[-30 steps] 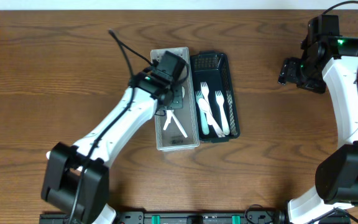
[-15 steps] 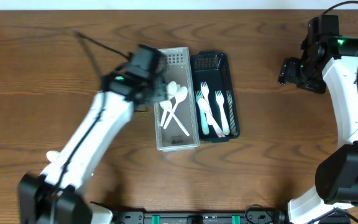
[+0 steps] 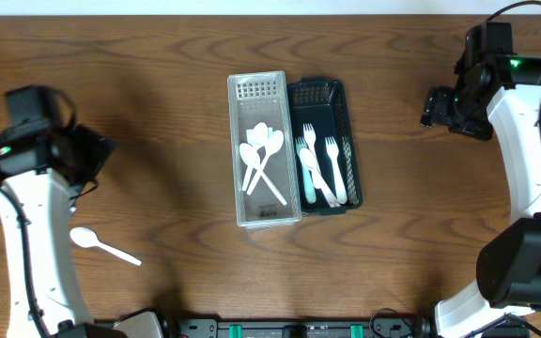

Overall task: Pack container
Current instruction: 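Move left gripper to the last white spoon and grasp it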

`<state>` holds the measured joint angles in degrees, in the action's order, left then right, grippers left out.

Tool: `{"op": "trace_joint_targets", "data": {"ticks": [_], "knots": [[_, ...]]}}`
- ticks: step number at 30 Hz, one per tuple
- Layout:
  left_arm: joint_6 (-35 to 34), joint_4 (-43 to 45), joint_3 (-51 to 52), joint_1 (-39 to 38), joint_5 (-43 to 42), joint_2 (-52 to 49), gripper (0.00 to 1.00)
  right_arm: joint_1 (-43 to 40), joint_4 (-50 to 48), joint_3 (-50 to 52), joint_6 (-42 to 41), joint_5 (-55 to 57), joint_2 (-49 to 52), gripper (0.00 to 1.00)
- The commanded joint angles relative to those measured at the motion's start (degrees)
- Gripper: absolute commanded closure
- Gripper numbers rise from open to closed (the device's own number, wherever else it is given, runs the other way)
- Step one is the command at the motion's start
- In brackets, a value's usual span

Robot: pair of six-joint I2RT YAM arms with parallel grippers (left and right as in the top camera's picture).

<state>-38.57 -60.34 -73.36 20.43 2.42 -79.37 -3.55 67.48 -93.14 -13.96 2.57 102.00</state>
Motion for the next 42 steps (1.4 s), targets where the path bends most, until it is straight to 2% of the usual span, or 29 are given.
{"op": "trace_joint_targets", "data": {"ticks": [1,7,16,29,36,38,42], "knots": [[-1.1,1.1,4.6,5.9,-3.5,0.0,0.02,-0.2,-0.1,0.3,0.7,0.6,0.3,0.25],[-0.7,5.6,13.3,12.1,-3.7,-1.3,0.02,-0.2,-0.2,0.3,0.7,0.6,0.3,0.25],[-0.8,12.8,22.5,12.8,-3.7,-8.9,0.02,-0.2,0.0,0.3,0.7,0.6,0.3,0.25],[-0.3,17.8,22.8,12.8,-3.7,-21.0,0.02,-0.2,0.2,0.3,0.7,0.6,0.3,0.26],[0.2,18.9,22.9,12.8,-3.7,-23.5,0.0,-0.2,0.0,0.3,-0.2,0.6,0.3,0.25],[0.3,19.1,22.9,12.8,-3.7,-23.5,0.04,-0.2,0.0,0.3,-0.4,0.6,0.3,0.25],[0.3,18.4,22.9,12.8,-3.7,-23.5,0.04,-0.2,0.1,0.3,-0.4,0.6,0.3,0.25]]}}
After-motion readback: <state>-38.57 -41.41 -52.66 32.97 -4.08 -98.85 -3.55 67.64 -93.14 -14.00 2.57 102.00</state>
